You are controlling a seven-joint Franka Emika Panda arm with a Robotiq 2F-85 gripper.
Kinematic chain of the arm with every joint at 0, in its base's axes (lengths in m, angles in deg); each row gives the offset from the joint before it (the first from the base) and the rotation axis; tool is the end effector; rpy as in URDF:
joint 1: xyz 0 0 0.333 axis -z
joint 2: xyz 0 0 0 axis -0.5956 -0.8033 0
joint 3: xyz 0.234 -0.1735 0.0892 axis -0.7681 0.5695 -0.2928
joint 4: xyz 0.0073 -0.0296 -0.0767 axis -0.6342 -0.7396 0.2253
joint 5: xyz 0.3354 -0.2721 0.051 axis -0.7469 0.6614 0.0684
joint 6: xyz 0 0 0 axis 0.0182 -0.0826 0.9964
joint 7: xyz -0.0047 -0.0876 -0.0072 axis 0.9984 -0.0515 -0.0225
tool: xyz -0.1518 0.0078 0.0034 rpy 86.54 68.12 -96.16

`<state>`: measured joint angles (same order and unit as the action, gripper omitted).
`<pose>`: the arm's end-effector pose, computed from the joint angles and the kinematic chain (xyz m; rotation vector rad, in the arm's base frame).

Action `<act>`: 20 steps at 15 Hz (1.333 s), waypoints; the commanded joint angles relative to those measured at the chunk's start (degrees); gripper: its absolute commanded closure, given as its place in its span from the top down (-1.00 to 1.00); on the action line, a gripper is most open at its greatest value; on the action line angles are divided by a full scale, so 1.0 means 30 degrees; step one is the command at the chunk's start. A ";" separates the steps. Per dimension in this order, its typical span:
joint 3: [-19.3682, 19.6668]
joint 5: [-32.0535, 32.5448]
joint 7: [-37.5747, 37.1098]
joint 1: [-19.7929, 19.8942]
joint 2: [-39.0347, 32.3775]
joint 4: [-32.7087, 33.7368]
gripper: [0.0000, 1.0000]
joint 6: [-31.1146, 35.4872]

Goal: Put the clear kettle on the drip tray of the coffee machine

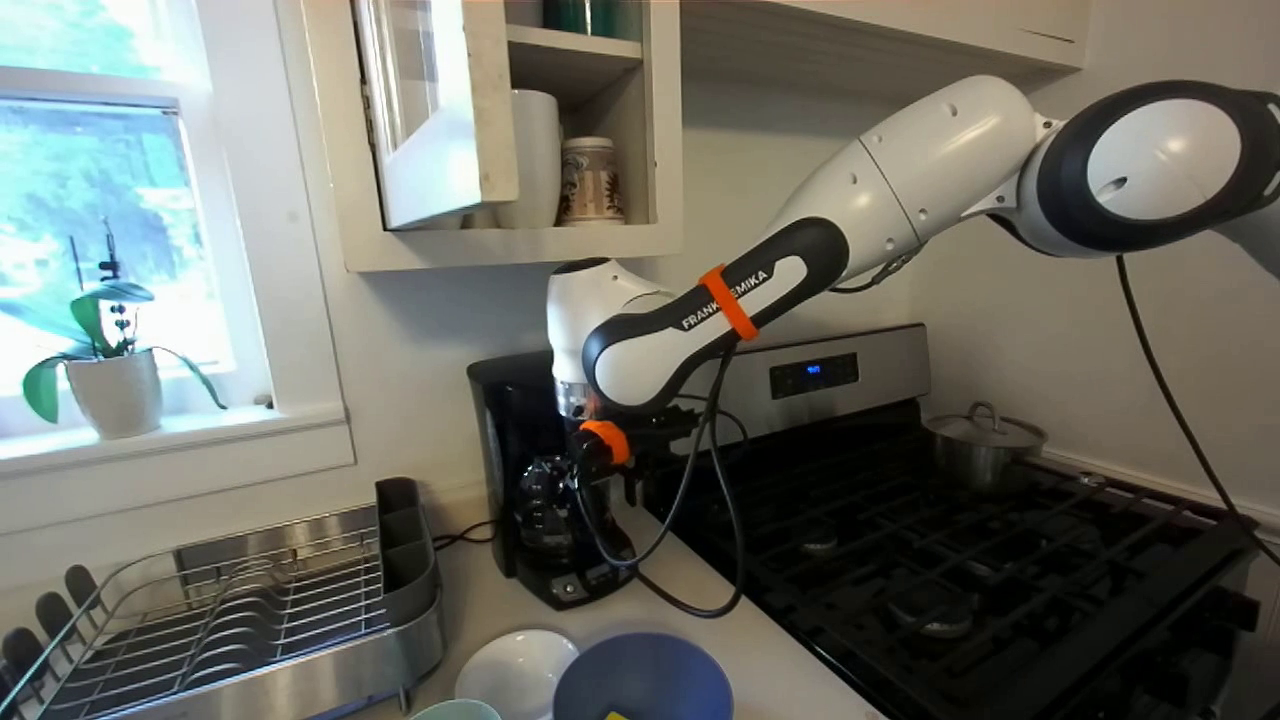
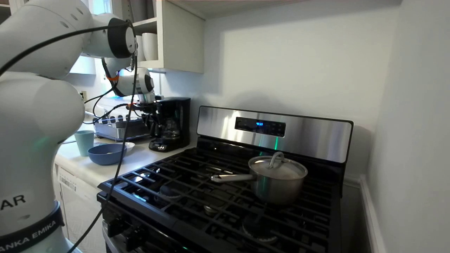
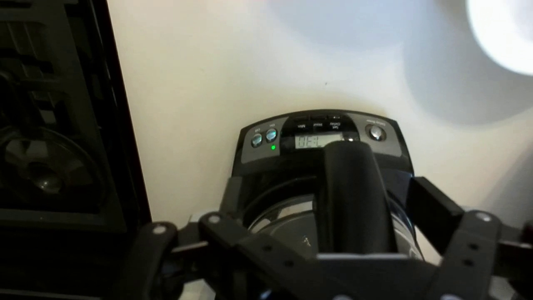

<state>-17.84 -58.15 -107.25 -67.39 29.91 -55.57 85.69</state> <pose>0.6552 0.4225 0.2135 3.0335 -0.0383 0.2683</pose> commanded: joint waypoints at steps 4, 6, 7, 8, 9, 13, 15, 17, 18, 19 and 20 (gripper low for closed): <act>-0.0435 -0.1230 0.0717 0.0087 0.0634 -0.0100 1.00 -0.1586; -0.0691 -0.1222 0.0536 0.0262 0.0942 -0.0493 1.00 -0.1701; -0.0794 -0.1386 0.0478 0.0311 0.1090 -0.0612 1.00 -0.1899; -0.0918 -0.1561 0.0496 0.0374 0.1417 -0.0996 1.00 -0.1864; -0.1089 -0.1810 0.0609 0.0466 0.1727 -0.1349 1.00 -0.1936; -0.1916 -0.2983 0.1180 0.1156 0.4166 -0.4467 1.00 -0.1364; -0.2288 -0.3389 0.2016 0.1619 0.6043 -0.6398 1.00 -0.0568; -0.2358 -0.3925 0.2879 0.1936 0.7740 -0.7825 1.00 -0.0292; -0.2493 -0.4283 0.3494 0.2249 0.8670 -0.8643 1.00 -0.0143; -0.2628 -0.4618 0.4097 0.2510 0.9602 -0.9486 1.00 -0.0005; -0.2730 -0.4856 0.4755 0.2721 1.0494 -1.0311 1.00 0.0050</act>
<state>-24.45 -69.16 -98.34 -62.00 51.54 -75.55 82.89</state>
